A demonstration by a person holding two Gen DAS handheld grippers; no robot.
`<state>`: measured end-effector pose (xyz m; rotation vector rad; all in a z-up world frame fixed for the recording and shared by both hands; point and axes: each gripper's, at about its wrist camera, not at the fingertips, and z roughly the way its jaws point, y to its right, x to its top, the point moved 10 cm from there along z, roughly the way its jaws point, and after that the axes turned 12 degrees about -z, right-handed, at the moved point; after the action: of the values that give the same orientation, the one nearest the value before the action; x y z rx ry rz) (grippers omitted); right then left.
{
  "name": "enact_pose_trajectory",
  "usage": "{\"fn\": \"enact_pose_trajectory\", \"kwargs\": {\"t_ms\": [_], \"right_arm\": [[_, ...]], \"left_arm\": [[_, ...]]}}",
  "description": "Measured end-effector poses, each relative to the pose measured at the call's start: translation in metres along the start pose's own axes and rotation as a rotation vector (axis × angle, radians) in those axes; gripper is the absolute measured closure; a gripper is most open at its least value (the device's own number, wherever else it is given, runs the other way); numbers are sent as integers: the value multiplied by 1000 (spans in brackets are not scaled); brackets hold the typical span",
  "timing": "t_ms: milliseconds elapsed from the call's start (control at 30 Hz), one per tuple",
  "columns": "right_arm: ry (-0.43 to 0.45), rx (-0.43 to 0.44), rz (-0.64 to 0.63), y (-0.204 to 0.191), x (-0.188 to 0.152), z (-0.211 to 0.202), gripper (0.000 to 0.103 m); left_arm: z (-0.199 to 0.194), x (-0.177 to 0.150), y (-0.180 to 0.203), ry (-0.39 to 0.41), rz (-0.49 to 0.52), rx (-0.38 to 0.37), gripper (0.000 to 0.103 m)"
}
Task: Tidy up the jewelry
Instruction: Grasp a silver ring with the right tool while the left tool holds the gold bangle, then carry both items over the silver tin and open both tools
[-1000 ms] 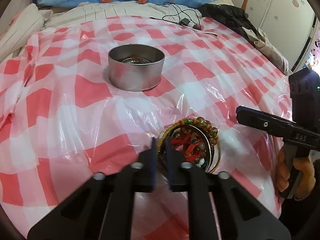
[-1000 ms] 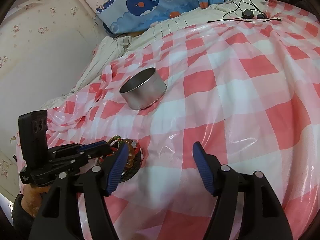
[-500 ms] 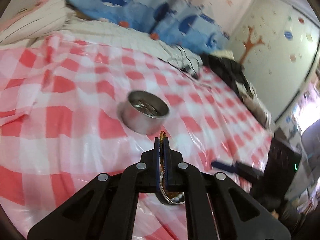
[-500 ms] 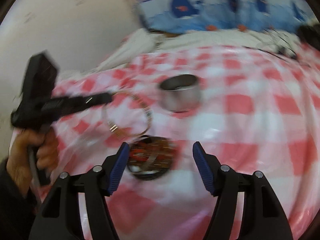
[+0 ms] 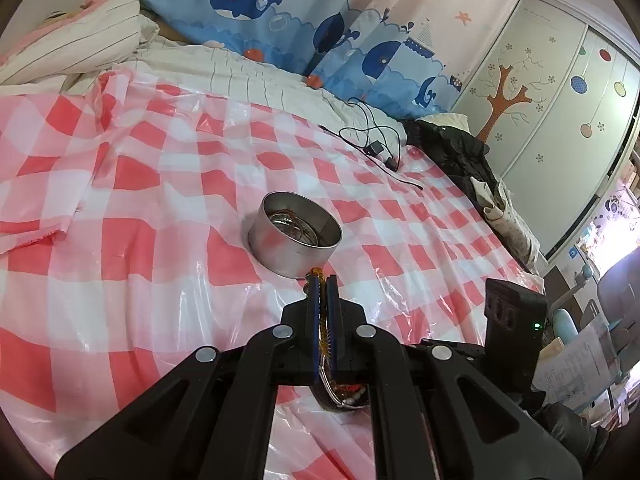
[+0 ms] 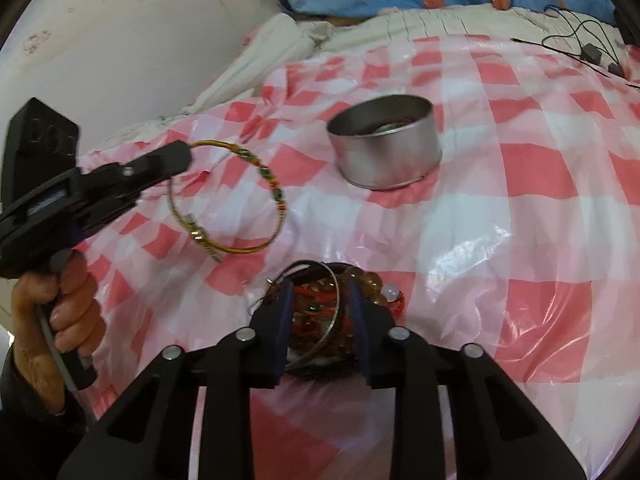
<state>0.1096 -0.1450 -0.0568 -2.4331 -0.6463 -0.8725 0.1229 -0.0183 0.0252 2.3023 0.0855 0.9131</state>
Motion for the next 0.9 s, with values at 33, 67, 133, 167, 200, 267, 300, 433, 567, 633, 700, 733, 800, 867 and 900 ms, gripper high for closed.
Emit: {"fn": "enact_pose_trajectory", "kwargs": {"t_ms": [33, 67, 133, 167, 200, 267, 300, 433, 567, 633, 700, 733, 800, 867, 900], "right_arm": [[-5, -13, -10, 0, 0, 1, 82], [-12, -30, -29, -1, -1, 2, 84], [-18, -56, -59, -3, 0, 3, 88], [-11, -58, -66, -4, 0, 2, 91], [-1, -58, -70, -4, 1, 1, 96], [35, -49, -66, -4, 4, -8, 96], [47, -40, -59, -5, 5, -11, 96], [108, 15, -18, -4, 10, -31, 96], [139, 6, 15, 5, 12, -42, 96], [151, -2, 35, 13, 17, -46, 96], [160, -22, 46, 20, 24, -50, 96], [163, -29, 45, 23, 27, -52, 96], [169, -57, 35, 29, 36, -56, 96], [174, -99, 8, 36, 47, -60, 96], [177, -116, -1, 41, 53, -62, 96]], "left_arm": [[0, 0, 0, 0, 1, 0, 100], [0, -1, 0, -2, 2, 0, 100], [1, -2, 0, -5, 5, 2, 100], [1, -2, 0, -5, 6, 4, 100], [1, -3, 0, -4, 6, 4, 100], [1, -3, 0, -4, 6, 5, 100], [1, -3, 0, -4, 7, 6, 100], [2, -3, 0, -8, 11, 7, 100], [2, -4, 0, -8, 14, 7, 100], [3, -5, 3, -8, 19, -1, 100], [5, -5, 10, -7, 39, -13, 100], [5, -5, 13, -6, 47, -14, 100], [8, -3, 23, 3, 106, 12, 100], [10, 2, 33, 16, 150, 22, 100], [10, 4, 38, 22, 165, 24, 100]]}}
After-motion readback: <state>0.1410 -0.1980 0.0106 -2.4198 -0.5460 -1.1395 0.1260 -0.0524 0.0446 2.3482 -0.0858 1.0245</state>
